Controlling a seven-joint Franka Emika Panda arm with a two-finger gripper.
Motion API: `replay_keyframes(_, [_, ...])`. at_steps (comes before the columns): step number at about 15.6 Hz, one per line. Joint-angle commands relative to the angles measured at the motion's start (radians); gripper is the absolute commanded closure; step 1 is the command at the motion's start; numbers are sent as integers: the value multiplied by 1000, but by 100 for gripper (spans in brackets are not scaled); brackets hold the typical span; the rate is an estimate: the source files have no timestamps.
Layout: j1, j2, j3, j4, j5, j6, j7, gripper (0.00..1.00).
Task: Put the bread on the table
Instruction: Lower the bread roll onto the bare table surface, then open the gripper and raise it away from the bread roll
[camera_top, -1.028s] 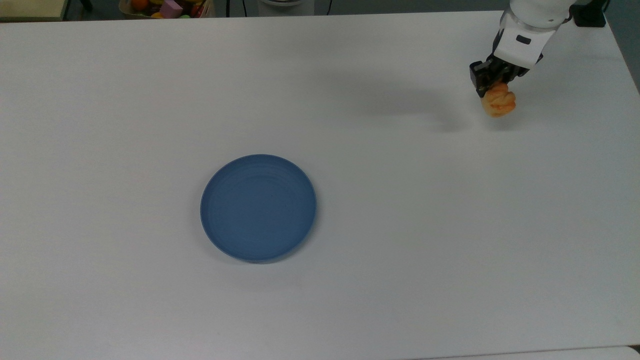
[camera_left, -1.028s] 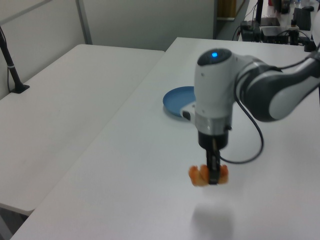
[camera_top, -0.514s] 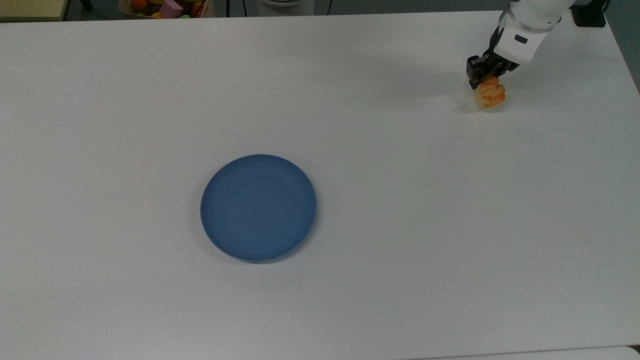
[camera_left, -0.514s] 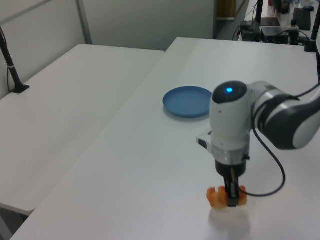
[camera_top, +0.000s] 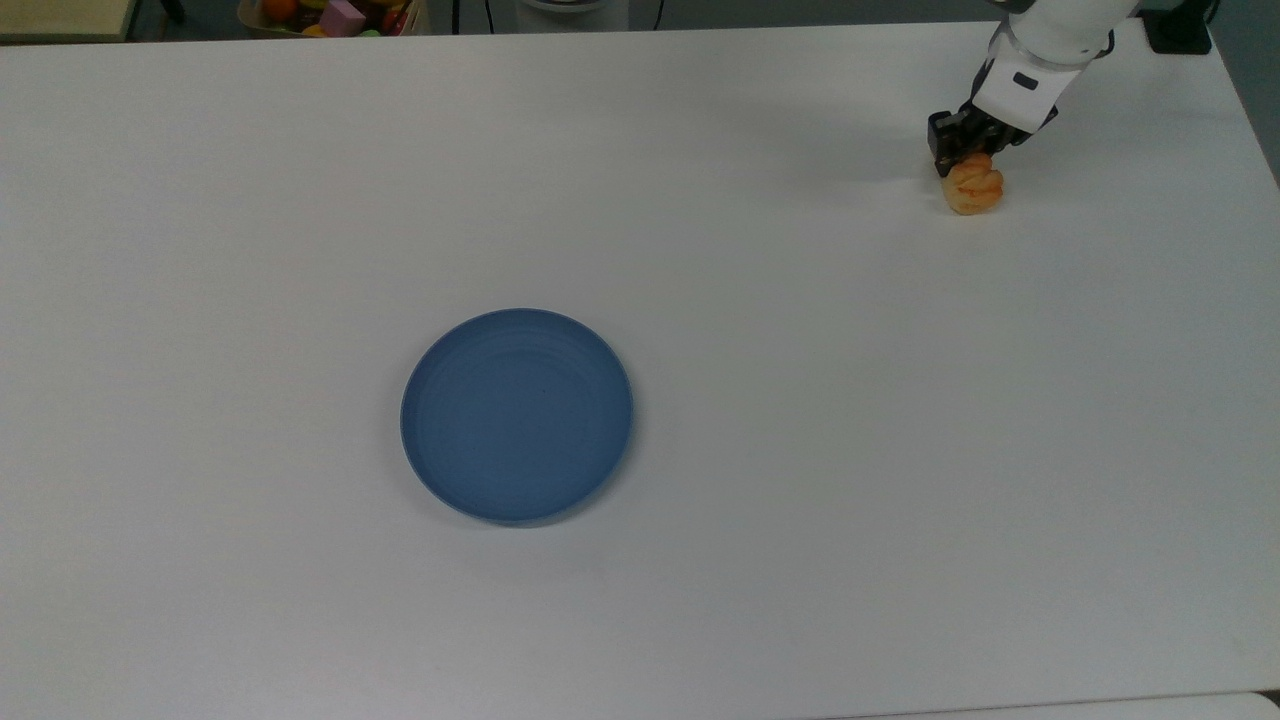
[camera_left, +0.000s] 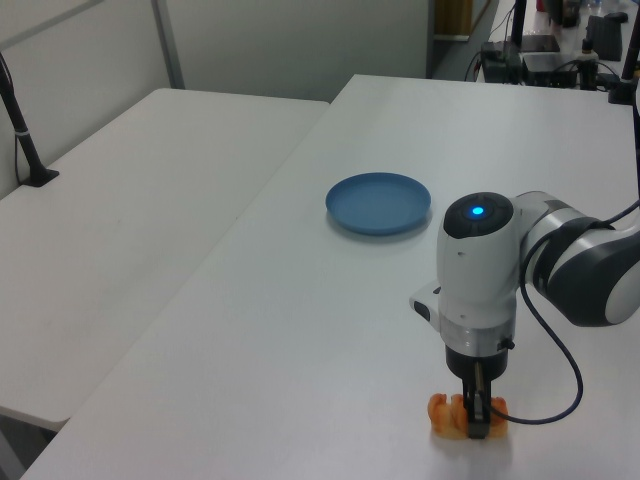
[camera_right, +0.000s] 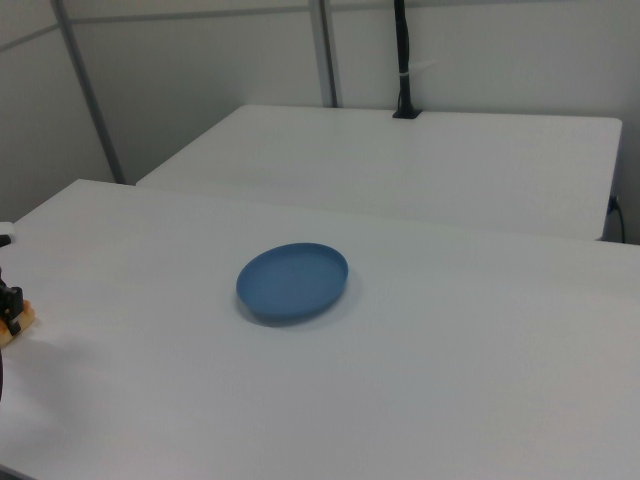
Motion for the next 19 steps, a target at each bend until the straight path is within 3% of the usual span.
replay_keyframes(1, [0, -32, 15, -53, -17, 39, 51, 58])
replay_keyframes(4, [0, -30, 16, -51, -19, 45, 109, 54])
replay_keyframes(7, [-3, -30, 15, -47, -17, 41, 116, 15])
replay_keyframes(8, [-3, -30, 16, -47, -17, 41, 120, 6])
replay_keyframes(13, [-8, -47, 16, -39, -17, 27, 117, 0])
replay_keyframes(19, [-58, -192, 16, -38, -13, -100, 94, 0])
